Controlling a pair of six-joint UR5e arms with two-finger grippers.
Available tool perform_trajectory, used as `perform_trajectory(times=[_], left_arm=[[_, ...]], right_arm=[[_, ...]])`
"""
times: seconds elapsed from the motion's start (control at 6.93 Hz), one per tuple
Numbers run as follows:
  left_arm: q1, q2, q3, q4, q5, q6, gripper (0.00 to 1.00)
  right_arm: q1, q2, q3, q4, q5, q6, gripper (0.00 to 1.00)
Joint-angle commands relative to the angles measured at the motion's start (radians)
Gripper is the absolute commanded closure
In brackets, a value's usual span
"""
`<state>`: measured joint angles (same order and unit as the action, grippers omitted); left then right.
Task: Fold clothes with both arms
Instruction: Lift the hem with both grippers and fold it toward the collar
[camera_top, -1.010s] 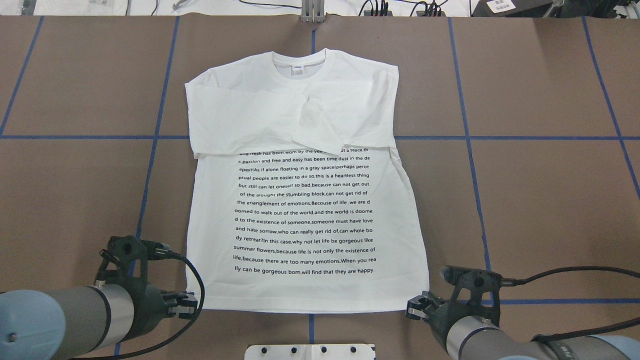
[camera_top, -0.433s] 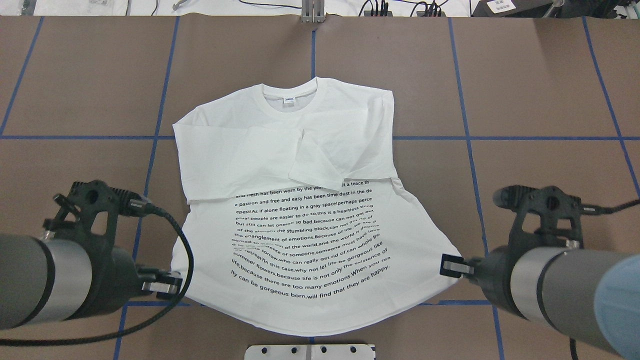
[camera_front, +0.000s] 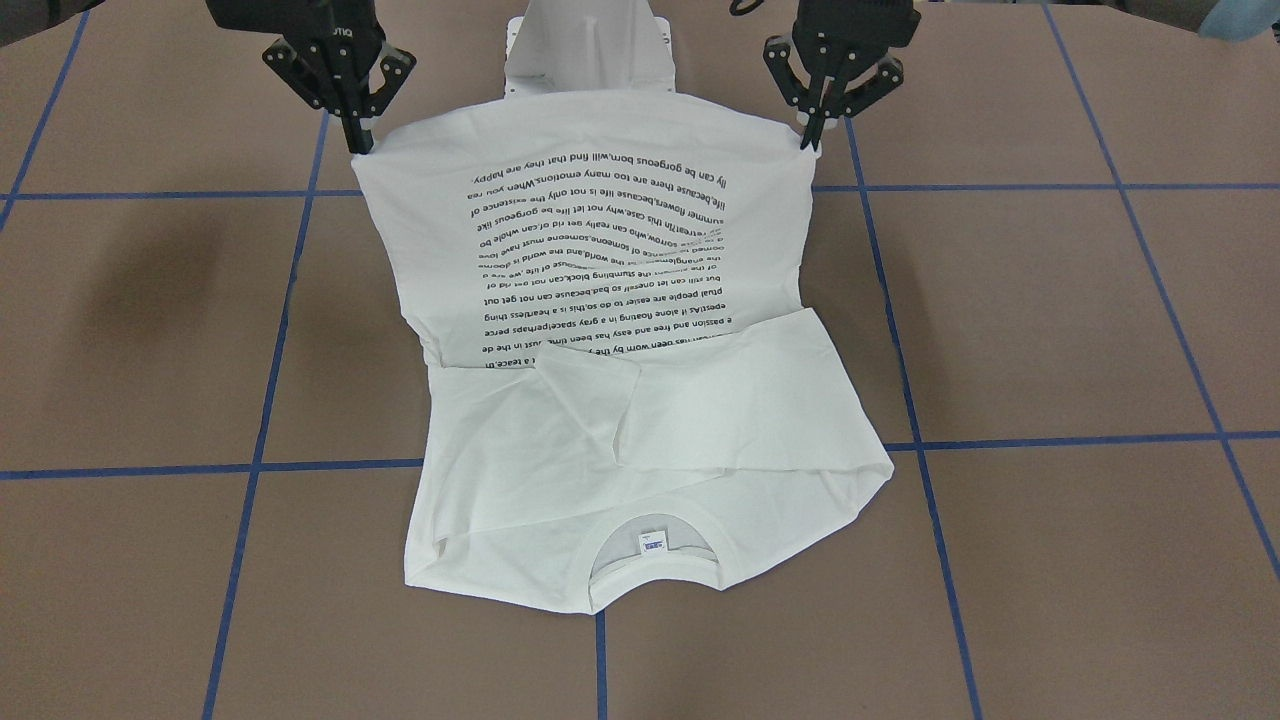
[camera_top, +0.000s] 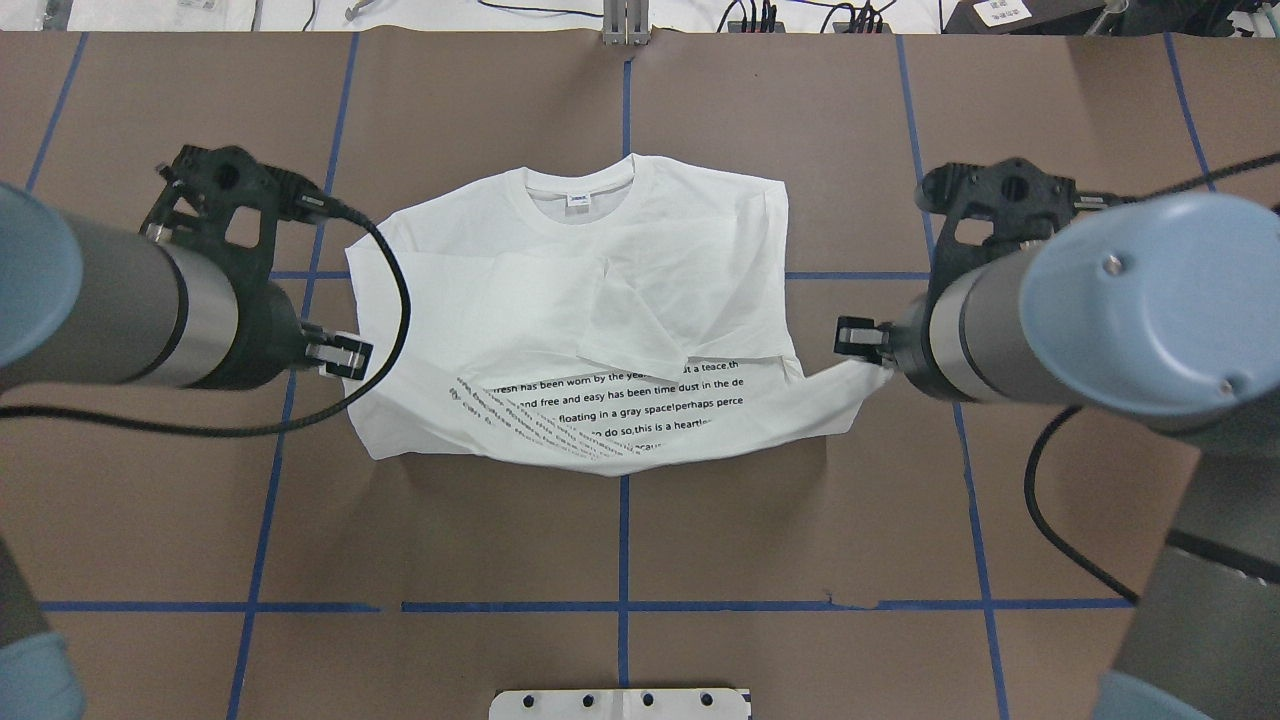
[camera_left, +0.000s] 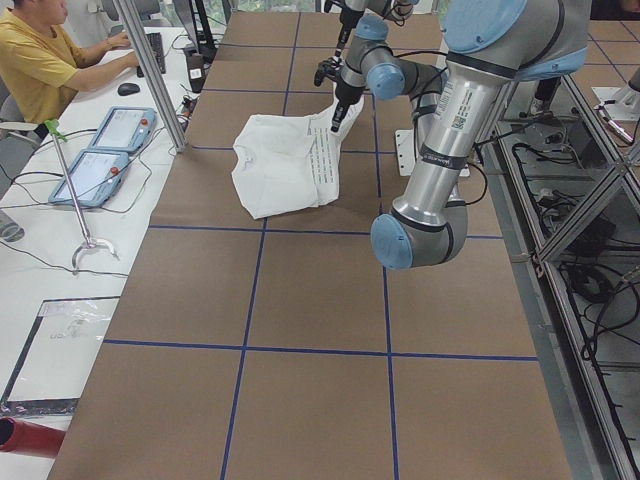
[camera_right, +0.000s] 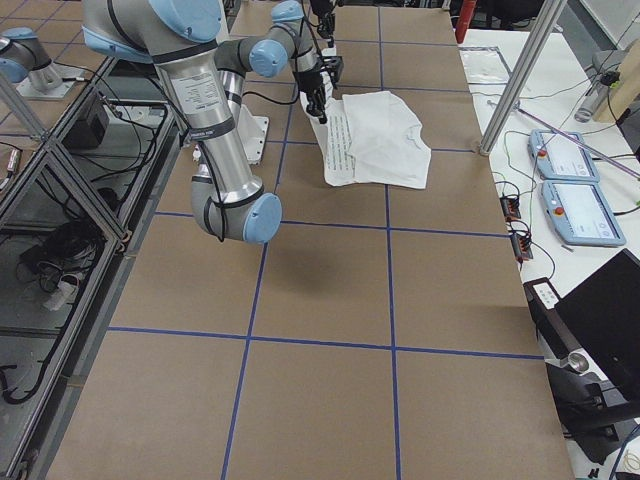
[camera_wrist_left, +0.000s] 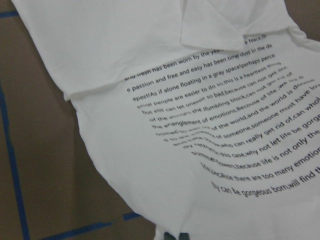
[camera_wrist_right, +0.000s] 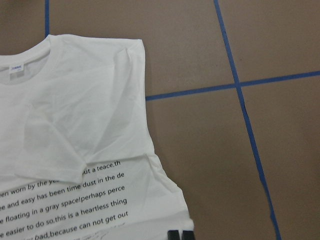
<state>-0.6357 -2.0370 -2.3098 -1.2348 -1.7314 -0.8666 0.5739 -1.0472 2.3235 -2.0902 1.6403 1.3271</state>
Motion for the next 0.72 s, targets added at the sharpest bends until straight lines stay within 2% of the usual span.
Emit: perform_trajectory(times=[0.0, 0.29, 0.43, 0.58], left_arm=[[-0.143, -0.057, 0.284, -0.201, 0.0, 0.089, 1.0], [-0.18, -0.138, 0.583, -0.41, 0.007, 0.112, 1.0], [-0.18, -0.162, 0.736, -0.557, 0.009, 0.112, 1.0], [-0.18, -0.175, 0.868, -0.69, 0.01, 0.112, 1.0]], right_arm=[[0.156, 0.079, -0.303, 0.204, 0.046, -0.087, 1.0], [0.222, 0.192, -0.607, 0.396, 0.046, -0.12, 1.0], [0.225, 0.279, -0.791, 0.485, 0.042, -0.118, 1.0], [0.225, 0.306, -0.923, 0.589, 0.038, -0.12, 1.0]])
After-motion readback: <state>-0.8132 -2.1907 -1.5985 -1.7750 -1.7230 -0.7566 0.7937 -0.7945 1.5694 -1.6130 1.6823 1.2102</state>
